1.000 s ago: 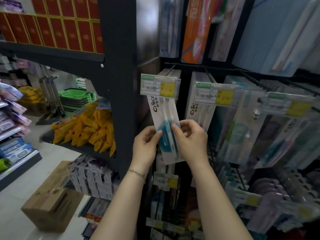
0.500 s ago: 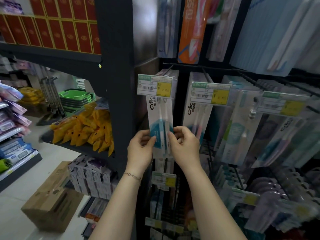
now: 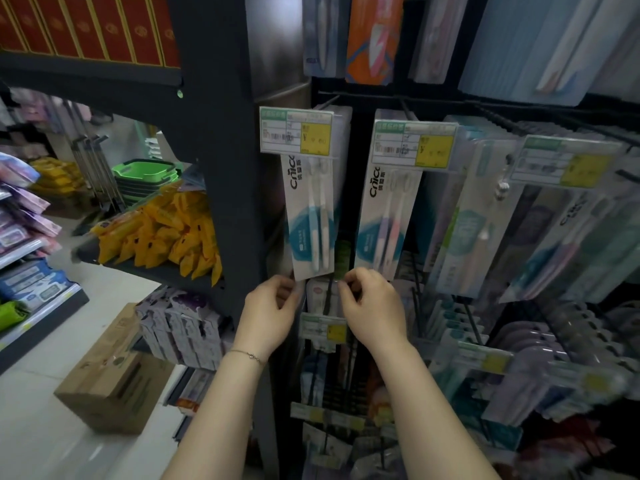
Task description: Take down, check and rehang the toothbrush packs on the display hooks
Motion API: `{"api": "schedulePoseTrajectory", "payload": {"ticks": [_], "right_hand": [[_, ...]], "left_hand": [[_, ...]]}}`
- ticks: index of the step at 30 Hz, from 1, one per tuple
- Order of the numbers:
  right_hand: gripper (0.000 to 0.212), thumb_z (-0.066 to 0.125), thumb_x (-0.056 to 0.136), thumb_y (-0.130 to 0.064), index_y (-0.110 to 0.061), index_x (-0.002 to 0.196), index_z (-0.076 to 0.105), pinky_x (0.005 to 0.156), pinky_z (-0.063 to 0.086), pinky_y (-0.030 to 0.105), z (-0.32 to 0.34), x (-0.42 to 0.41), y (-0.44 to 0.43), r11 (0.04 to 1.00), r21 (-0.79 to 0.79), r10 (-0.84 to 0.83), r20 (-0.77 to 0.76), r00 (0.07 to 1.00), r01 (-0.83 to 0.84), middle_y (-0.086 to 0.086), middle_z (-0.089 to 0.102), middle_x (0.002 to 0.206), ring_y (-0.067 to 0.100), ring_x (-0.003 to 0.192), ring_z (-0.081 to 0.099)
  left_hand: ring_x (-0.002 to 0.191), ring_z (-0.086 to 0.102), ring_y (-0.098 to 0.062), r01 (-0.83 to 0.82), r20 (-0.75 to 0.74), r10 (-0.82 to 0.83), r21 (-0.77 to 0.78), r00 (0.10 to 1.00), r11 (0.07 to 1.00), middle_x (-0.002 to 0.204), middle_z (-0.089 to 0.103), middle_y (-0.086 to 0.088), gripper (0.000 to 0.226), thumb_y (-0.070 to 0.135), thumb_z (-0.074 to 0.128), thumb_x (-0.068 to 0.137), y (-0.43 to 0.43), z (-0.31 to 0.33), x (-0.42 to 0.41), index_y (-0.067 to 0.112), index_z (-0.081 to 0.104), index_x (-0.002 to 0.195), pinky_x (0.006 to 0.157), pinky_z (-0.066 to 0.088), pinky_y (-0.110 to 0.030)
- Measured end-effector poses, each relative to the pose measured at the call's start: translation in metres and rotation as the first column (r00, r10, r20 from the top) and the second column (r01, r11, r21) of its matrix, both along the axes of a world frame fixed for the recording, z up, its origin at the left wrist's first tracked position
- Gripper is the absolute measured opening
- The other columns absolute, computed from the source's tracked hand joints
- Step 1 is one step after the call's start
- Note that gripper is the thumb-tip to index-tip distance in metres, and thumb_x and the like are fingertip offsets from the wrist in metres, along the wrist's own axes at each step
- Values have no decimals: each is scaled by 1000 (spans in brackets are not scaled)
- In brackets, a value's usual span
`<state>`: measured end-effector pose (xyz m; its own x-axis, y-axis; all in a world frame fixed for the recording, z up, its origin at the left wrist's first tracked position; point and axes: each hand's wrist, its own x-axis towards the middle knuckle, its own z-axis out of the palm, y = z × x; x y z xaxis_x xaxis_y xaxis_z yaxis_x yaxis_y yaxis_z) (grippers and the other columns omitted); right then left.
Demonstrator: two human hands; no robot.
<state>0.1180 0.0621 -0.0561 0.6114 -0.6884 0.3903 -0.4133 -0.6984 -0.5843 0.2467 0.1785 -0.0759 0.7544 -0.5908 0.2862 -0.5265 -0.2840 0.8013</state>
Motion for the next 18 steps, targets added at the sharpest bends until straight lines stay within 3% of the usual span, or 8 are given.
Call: {"api": "schedulePoseTrajectory", "payload": {"ticks": [3, 8, 14, 18], "right_hand": [[21, 48, 98, -33, -20, 110, 59, 69, 47, 33, -12, -9, 2, 1000, -18, -11, -75, 997, 10, -3, 58, 103, 17, 90, 57], [21, 45, 99, -29, -17, 112, 56, 66, 48, 34, -34, -24, 4, 997, -58, -46, -92, 995, 41, 1, 56, 104, 21, 90, 58], [11, 57, 93, -18, -11, 99, 62, 51, 48, 35, -62, -32, 9, 981, -176, -85, -35, 996, 78, 5, 60, 90, 25, 75, 61], [6, 60, 89, -16, -11, 92, 63, 45, 45, 32, -78, -37, 13, 973, -206, -107, -3, 994, 104, 3, 58, 82, 22, 67, 59]], "left_hand": [[76, 59, -7, 7, 79, -14, 91, 997, 996, 84, 62, 4, 10, 20, 59, 93, 6, -17, -1, 18, 61, 102, 70, 51, -26], [79, 61, -18, 10, 114, -36, 221, 993, 975, 93, 63, -1, 17, 18, 59, 91, 10, -47, -2, 14, 62, 108, 71, 55, -36], [83, 61, -19, 89, 71, -113, 287, 991, 954, 95, 62, 0, 16, 15, 57, 90, 5, -70, -7, 19, 61, 106, 72, 52, -33], [86, 60, -19, 142, 18, -156, 319, 988, 937, 98, 61, 0, 22, 21, 56, 93, 2, -84, -6, 20, 59, 115, 77, 53, -37]]}}
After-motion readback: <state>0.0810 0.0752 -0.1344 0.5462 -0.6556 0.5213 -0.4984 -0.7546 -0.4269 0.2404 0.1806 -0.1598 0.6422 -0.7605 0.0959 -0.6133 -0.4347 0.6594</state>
